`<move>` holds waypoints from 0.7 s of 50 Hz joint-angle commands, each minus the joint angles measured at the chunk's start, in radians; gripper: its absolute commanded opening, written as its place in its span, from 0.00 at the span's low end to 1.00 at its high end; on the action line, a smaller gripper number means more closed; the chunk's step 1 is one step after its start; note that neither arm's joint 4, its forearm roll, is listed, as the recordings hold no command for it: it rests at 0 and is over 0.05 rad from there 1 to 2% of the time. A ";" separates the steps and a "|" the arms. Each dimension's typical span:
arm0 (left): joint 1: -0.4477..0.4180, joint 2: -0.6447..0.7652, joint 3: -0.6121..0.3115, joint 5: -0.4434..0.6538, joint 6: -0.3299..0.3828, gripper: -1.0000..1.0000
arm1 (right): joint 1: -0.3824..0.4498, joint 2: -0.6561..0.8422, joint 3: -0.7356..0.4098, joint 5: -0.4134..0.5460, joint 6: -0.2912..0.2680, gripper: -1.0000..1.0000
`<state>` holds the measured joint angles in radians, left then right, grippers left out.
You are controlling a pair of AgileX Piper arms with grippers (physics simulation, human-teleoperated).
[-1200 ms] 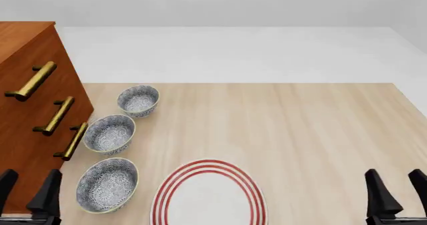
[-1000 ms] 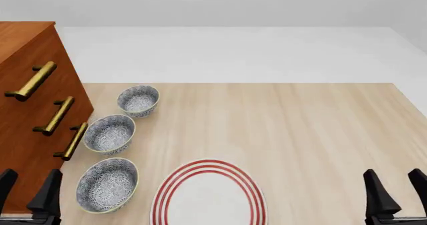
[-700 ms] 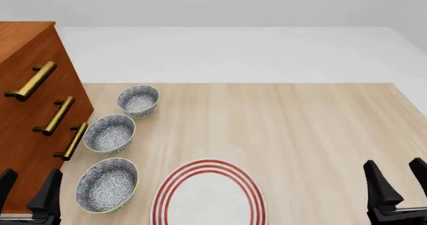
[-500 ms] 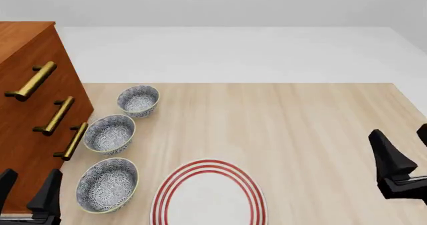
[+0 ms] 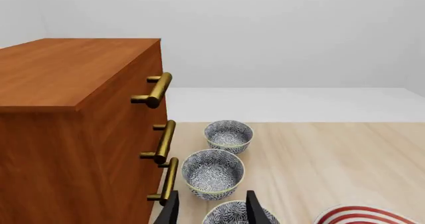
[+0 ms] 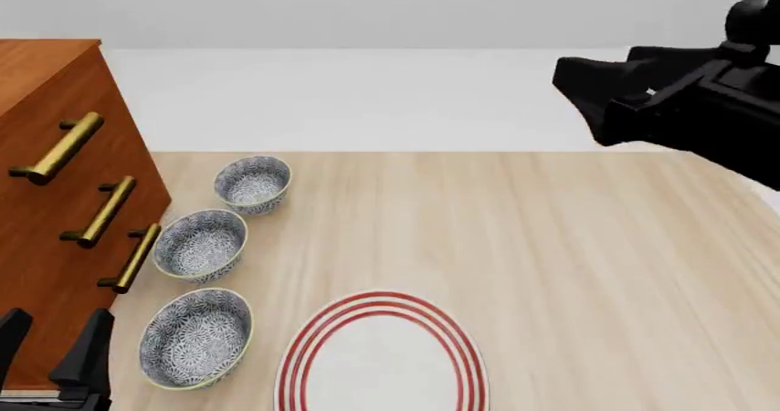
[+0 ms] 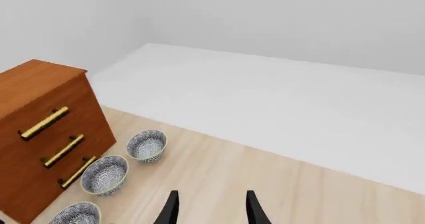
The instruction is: Pick up the bowl and put it in the middle on the plate.
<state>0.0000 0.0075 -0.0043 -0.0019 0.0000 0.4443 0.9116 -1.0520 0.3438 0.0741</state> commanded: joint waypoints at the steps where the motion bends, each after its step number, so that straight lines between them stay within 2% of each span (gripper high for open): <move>1: 0.000 0.000 0.000 0.000 0.000 1.00 | 0.118 0.246 -0.259 0.082 0.119 1.00; 2: 0.000 0.000 0.000 0.000 0.000 1.00 | 0.137 0.263 -0.279 0.086 0.103 1.00; 4: 0.000 0.000 0.000 0.000 0.000 1.00 | 0.153 0.300 -0.311 0.087 0.155 1.00; 5: 0.000 0.000 0.000 0.000 0.000 1.00 | 0.159 0.316 -0.326 0.087 0.159 1.00; 7: 0.000 0.000 0.000 0.000 0.000 1.00 | 0.181 0.360 -0.347 0.081 0.222 1.00; 8: 0.000 0.000 0.000 0.000 0.000 1.00 | 0.162 0.401 -0.381 0.114 0.184 1.00; 10: 0.000 0.000 0.000 0.000 0.000 1.00 | 0.181 0.416 -0.398 0.095 0.209 1.00; 11: 0.000 0.000 0.000 0.000 0.000 1.00 | 0.167 0.449 -0.431 0.115 0.193 1.00; 15: 0.000 0.000 0.000 0.000 0.000 1.00 | 0.197 0.516 -0.504 0.130 0.228 1.00; 19: 0.000 0.000 0.000 0.000 0.000 1.00 | 0.175 0.576 -0.569 0.142 0.253 1.00; 20: 0.000 0.000 0.000 0.000 0.000 1.00 | 0.172 0.583 -0.579 0.145 0.244 1.00; 21: 0.000 0.000 0.000 0.000 0.000 1.00 | 0.168 0.654 -0.645 0.216 0.233 1.00; 22: 0.000 0.000 0.000 0.000 0.000 1.00 | 0.174 0.655 -0.639 0.185 0.279 1.00; 23: 0.000 0.000 0.000 0.000 0.000 1.00 | 0.166 0.674 -0.659 0.191 0.276 1.00; 24: 0.000 0.000 0.000 0.000 0.000 1.00 | 0.182 0.703 -0.681 0.209 0.301 1.00; 28: 0.000 0.000 0.000 0.000 0.000 1.00 | 0.197 0.772 -0.748 0.239 0.333 1.00; 35: 0.000 0.000 0.000 0.000 0.000 1.00 | 0.235 0.902 -0.896 0.308 0.323 1.00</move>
<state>0.0000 0.0075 -0.0043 -0.0019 0.0000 0.6379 1.6300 -1.7587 0.5682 0.3603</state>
